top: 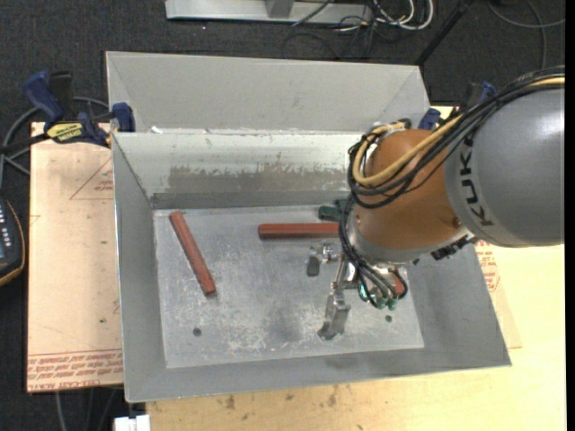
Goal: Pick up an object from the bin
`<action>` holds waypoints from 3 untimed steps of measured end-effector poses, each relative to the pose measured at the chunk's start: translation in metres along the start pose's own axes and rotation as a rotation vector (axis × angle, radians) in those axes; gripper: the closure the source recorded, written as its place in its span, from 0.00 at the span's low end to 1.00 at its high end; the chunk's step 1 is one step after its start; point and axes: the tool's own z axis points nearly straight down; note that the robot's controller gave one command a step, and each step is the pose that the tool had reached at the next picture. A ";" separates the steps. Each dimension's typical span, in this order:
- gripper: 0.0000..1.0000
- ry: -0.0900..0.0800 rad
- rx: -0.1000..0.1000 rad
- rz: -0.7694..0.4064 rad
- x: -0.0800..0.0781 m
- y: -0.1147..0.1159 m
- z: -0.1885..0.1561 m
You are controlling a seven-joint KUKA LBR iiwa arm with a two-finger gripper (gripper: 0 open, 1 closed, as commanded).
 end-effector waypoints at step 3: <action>1.00 -0.013 -0.001 0.078 -0.137 -0.067 0.078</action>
Offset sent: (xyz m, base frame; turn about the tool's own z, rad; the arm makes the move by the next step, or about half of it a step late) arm 0.0714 -0.0059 -0.0691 0.0332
